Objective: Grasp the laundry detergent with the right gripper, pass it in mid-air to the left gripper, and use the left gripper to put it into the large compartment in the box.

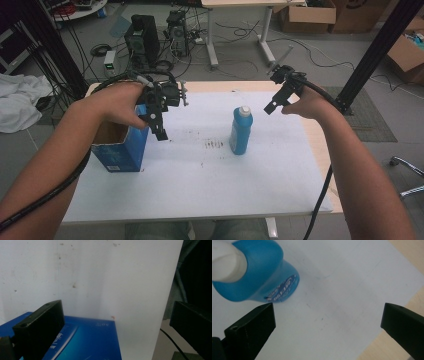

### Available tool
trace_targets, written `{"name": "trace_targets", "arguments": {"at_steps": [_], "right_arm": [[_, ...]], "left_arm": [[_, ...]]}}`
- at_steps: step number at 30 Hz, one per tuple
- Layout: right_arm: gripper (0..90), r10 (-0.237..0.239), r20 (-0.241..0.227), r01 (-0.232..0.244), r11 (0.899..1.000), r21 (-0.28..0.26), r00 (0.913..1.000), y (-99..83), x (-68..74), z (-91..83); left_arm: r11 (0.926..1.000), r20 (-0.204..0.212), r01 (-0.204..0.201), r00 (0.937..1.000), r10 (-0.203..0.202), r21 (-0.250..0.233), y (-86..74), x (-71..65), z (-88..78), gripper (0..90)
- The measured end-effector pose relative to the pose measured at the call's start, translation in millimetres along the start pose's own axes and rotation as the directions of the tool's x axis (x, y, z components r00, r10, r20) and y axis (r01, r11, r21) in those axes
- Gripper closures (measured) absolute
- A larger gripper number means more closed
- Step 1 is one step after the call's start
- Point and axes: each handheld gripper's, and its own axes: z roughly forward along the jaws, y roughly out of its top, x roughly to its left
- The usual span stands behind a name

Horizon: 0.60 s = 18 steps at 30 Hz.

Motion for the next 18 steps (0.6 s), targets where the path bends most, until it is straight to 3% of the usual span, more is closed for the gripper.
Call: {"name": "trace_targets", "arguments": {"at_steps": [3,4,5,6,7,9,10,11,12,13,14,15,16,17,18], "right_arm": [[0.0,0.033,-0.001,-0.033,0.992,-0.120,0.9995,-8.6,-0.5,-2.2],[0.0,0.033,-0.001,-0.033,0.992,-0.120,0.9995,-8.6,-0.5,-2.2],[0.0,0.053,-0.009,-0.054,0.980,-0.193,0.9985,-14.5,-0.2,-3.6],[0.0,0.053,-0.009,-0.054,0.980,-0.193,0.9985,-14.5,-0.2,-3.6],[0.0,0.083,-0.006,-0.081,0.957,-0.278,0.9965,-22.3,0.7,-5.3],[0.0,0.131,-0.009,-0.125,0.921,-0.369,0.9914,-33.2,2.1,-7.0],[0.0,0.131,-0.009,-0.125,0.921,-0.369,0.9914,-33.2,2.1,-7.0],[0.0,0.159,-0.010,-0.149,0.900,-0.410,0.9872,-42.2,3.6,-6.1],[0.0,0.159,-0.010,-0.149,0.900,-0.410,0.9872,-42.2,3.6,-6.1],[0.0,0.183,0.017,-0.157,0.884,-0.440,0.9830,-54.6,8.0,-3.4],[0.0,0.183,0.017,-0.157,0.884,-0.440,0.9830,-54.6,8.0,-3.4],[0.0,0.217,0.019,-0.180,0.853,-0.490,0.9761,-68.4,12.1,-0.9],[0.0,0.217,0.019,-0.180,0.853,-0.490,0.9761,-68.4,12.1,-0.9],[0.0,0.242,-0.012,-0.211,0.821,-0.530,0.9703,-81.9,15.8,2.5],[0.0,0.242,-0.012,-0.211,0.821,-0.530,0.9703,-81.9,15.8,2.5]], "left_arm": [[1.0000,-0.003,-0.002,1.0000,0.002,-0.002,-0.9,-1.9,-0.2,0.1],[1.0000,-0.003,-0.002,1.0000,0.002,-0.002,-0.9,-1.9,-0.2,0.1],[1.0000,-0.004,-0.005,1.0000,0.005,-0.002,-1.2,-2.3,-0.3,0.1],[1.0000,-0.005,-0.003,1.0000,0.003,-0.005,-1.7,-3.3,-0.3,0.1],[0.9999,-0.006,-0.006,1.0000,0.006,-0.010,-2.5,-4.5,0.0,0.1],[0.9999,-0.007,-0.008,0.9999,0.008,-0.007,-2.8,-5.7,-0.1,0.1],[0.9999,-0.007,-0.008,0.9999,0.008,-0.007,-2.8,-5.7,-0.1,0.1],[0.9999,-0.004,-0.009,0.9999,0.009,-0.008,-3.2,-6.4,0.0,0.1],[0.9999,-0.004,-0.009,0.9999,0.009,-0.008,-3.2,-6.4,0.0,0.1],[0.9999,-0.005,-0.011,0.9999,0.011,-0.010,-3.3,-6.8,0.0,0.1],[0.9998,-0.005,-0.014,0.9999,0.014,-0.013,-3.5,-7.1,-0.1,0.1],[0.9997,-0.007,-0.017,0.9998,0.017,-0.015,-3.4,-7.5,-0.3,0.1],[0.9996,-0.008,-0.021,0.9998,0.021,-0.019,-3.6,-7.8,-0.2,0.1],[0.9996,-0.012,-0.025,0.9996,0.025,-0.015,-3.3,-8.4,-0.6,0.1],[0.9996,-0.012,-0.025,0.9996,0.025,-0.015,-3.3,-8.4,-0.6,0.1]]}}
